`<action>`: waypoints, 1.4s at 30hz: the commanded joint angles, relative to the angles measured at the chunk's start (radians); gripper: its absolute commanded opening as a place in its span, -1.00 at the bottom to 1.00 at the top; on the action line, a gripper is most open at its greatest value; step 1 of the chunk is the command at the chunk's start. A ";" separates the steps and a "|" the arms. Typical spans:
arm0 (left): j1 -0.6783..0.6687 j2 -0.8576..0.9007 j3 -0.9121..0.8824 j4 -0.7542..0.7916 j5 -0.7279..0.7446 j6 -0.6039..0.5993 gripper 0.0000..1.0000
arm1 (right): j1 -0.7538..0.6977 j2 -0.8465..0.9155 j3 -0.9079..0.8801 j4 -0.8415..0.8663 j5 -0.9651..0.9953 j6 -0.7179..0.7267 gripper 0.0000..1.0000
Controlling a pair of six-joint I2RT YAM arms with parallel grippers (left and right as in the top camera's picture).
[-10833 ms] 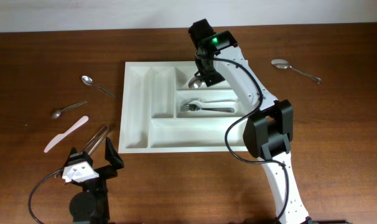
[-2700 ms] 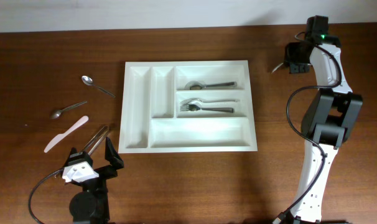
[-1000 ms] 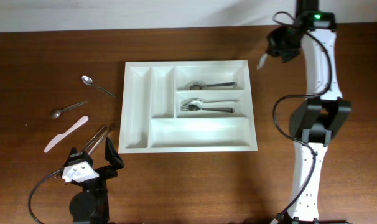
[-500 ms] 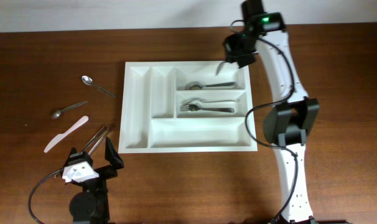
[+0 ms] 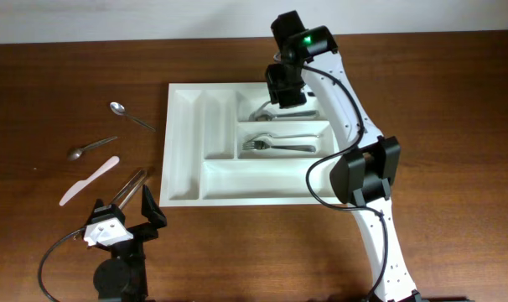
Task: Pack container
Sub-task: 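Lift the spoon and carry it over the tray's upper compartment, then lower the spoon into the upper compartment beside the first spoon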
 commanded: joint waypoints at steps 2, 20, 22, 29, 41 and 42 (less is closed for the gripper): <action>0.006 -0.008 -0.009 0.001 0.011 0.013 0.99 | -0.003 -0.012 0.023 -0.034 0.100 0.037 -0.92; 0.006 -0.008 -0.009 0.000 0.011 0.013 0.99 | 0.024 -0.008 0.021 0.019 0.139 0.175 -0.92; 0.006 -0.008 -0.009 0.001 0.011 0.013 0.99 | 0.027 -0.007 0.020 0.018 0.139 0.200 -0.92; 0.006 -0.008 -0.009 0.000 0.011 0.013 0.98 | 0.042 -0.007 0.016 0.018 0.128 0.278 -0.92; 0.006 -0.008 -0.009 0.001 0.011 0.013 0.99 | 0.043 -0.006 -0.069 0.093 0.143 0.284 -0.93; 0.006 -0.008 -0.009 0.000 0.011 0.013 0.99 | 0.043 -0.006 -0.080 0.098 0.143 0.284 -0.92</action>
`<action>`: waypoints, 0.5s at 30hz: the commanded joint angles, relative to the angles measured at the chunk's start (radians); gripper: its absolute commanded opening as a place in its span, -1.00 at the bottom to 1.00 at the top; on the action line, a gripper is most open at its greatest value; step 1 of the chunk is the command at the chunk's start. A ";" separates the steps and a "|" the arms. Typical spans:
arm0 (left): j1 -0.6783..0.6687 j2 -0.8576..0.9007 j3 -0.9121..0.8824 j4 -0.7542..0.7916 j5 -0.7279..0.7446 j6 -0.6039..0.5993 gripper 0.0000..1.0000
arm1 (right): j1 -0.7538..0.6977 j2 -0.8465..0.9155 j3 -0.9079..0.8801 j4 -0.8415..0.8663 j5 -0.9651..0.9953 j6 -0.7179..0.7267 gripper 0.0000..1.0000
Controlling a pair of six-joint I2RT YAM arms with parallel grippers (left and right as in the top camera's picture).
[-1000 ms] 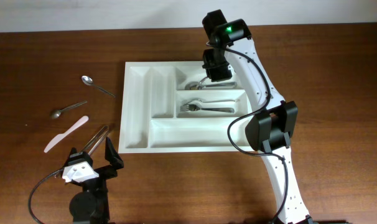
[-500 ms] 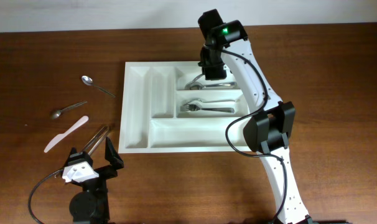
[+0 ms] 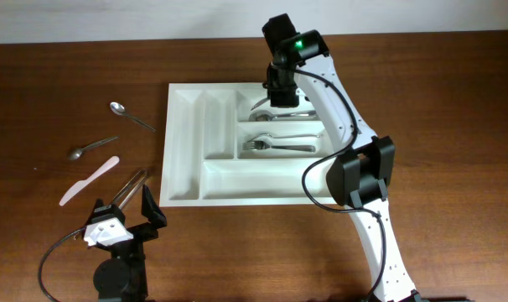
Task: Pack container
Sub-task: 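Lower the spoon into the upper compartment beside the first spoon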
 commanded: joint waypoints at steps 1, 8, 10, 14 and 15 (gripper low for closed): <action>0.006 -0.008 -0.009 0.001 0.011 0.013 0.98 | 0.010 -0.006 -0.043 0.013 0.020 0.016 -0.92; 0.006 -0.008 -0.009 0.001 0.011 0.013 0.98 | 0.009 -0.005 -0.055 0.045 0.055 0.015 -0.92; 0.006 -0.008 -0.009 0.001 0.011 0.013 0.99 | 0.009 -0.005 -0.055 0.057 0.066 0.012 -0.92; 0.006 -0.008 -0.009 0.001 0.011 0.013 0.98 | 0.009 -0.005 -0.058 0.064 0.097 0.012 -0.93; 0.006 -0.008 -0.009 0.001 0.011 0.013 0.99 | 0.009 -0.005 -0.064 0.071 0.103 0.008 -0.92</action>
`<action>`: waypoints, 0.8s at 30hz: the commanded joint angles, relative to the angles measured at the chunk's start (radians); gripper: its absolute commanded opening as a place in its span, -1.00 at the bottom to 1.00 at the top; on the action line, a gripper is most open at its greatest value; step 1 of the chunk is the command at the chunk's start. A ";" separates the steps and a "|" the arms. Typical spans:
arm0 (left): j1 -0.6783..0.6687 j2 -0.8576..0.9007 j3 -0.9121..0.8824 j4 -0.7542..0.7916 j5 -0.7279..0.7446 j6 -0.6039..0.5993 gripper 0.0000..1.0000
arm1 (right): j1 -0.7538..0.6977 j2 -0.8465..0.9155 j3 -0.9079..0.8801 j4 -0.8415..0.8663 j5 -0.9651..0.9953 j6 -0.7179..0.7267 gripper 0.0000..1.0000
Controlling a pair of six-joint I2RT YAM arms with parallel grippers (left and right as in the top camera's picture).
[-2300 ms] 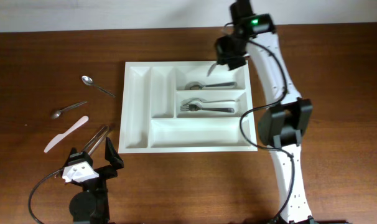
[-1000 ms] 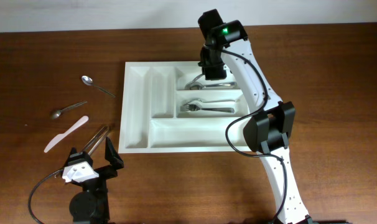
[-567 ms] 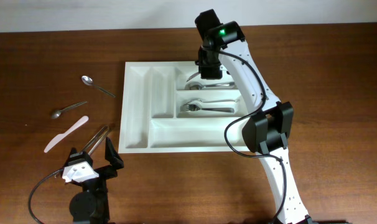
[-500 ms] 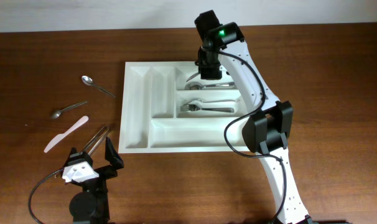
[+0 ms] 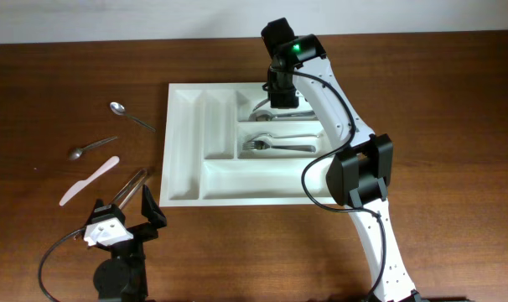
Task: Pack container
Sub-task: 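Lower the spoon into the upper compartment beside the first spoon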
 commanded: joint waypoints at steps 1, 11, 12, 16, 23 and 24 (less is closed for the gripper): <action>0.006 -0.008 -0.009 0.001 0.011 0.013 0.99 | 0.009 -0.005 -0.021 0.016 0.057 0.004 -0.92; 0.006 -0.008 -0.009 0.001 0.011 0.013 0.98 | 0.010 -0.005 -0.112 0.063 0.053 0.001 -0.93; 0.006 -0.008 -0.009 0.001 0.011 0.013 0.99 | 0.010 -0.005 -0.114 0.066 0.053 0.001 -0.92; 0.006 -0.008 -0.009 0.001 0.011 0.013 0.99 | 0.010 -0.005 -0.119 0.085 0.054 0.001 -0.93; 0.006 -0.008 -0.009 0.001 0.011 0.013 0.99 | 0.009 -0.005 -0.120 0.101 0.058 0.001 -0.92; 0.006 -0.008 -0.009 0.001 0.011 0.013 0.99 | 0.009 -0.005 -0.120 0.103 0.057 0.001 -0.92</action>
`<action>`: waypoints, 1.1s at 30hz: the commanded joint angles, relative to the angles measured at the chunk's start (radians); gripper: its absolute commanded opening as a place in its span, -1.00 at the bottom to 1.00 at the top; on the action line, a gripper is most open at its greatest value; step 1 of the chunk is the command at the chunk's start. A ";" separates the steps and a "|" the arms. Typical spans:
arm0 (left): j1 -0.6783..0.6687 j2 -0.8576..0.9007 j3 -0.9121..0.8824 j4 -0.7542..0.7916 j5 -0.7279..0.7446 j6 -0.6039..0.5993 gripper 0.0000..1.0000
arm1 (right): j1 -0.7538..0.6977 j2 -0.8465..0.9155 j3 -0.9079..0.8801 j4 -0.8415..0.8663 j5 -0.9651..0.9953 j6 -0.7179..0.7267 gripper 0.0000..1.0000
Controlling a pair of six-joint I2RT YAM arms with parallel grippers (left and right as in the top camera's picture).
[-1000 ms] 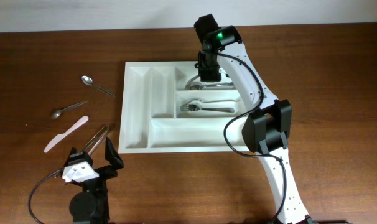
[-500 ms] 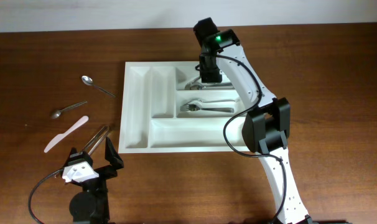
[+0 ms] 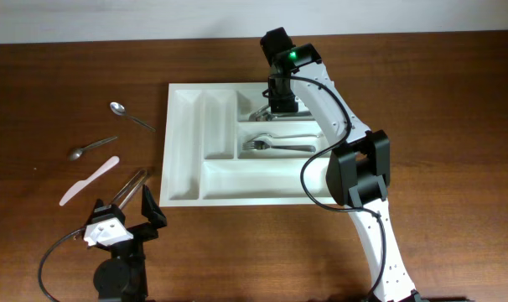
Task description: Pack container
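A white cutlery tray (image 3: 185, 143) lies in the middle of the brown table. My right gripper (image 3: 275, 104) points down into its upper right compartment, where metal cutlery (image 3: 262, 114) shows just below the wrist; its fingers are hidden by the wrist. A fork (image 3: 277, 145) lies in the compartment below. Left of the tray lie two spoons (image 3: 128, 115) (image 3: 90, 148), a white plastic knife (image 3: 89, 180) and a metal utensil (image 3: 130, 186). My left gripper (image 3: 139, 204) rests open near the front left, just below that utensil.
The tray's long front compartment (image 3: 254, 178) and its two narrow left compartments (image 3: 212, 117) hold nothing. The right arm's base link (image 3: 359, 172) hangs over the tray's right edge. A pale wall borders the table's far edge.
The right wrist has shifted slightly left and toward the back over the upper right compartment. The left arm and the loose cutlery have not moved.
The right gripper stood over the right part of the upper right compartment with cutlery below it. At each later moment it was a little further left over the same compartment. The left arm stayed parked throughout.
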 commanded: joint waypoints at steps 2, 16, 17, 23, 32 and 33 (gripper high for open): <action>0.006 -0.008 -0.009 0.001 0.011 0.013 0.98 | 0.008 -0.005 -0.005 0.007 0.027 0.005 -0.93; 0.006 -0.008 -0.009 0.001 0.011 0.013 0.99 | 0.008 -0.005 -0.005 0.010 0.027 -0.045 -0.92; 0.006 -0.008 -0.009 0.001 0.011 0.013 0.98 | 0.008 -0.005 -0.005 0.009 0.027 -0.049 -0.91; 0.006 -0.008 -0.009 0.001 0.011 0.013 0.98 | 0.008 -0.005 -0.005 0.009 0.027 -0.053 -0.70; 0.006 -0.008 -0.009 0.001 0.011 0.013 0.99 | 0.007 -0.005 -0.005 0.023 0.027 -0.092 -0.70; 0.006 -0.008 -0.009 0.001 0.011 0.013 0.99 | 0.006 -0.005 -0.005 0.040 0.026 -0.128 -0.71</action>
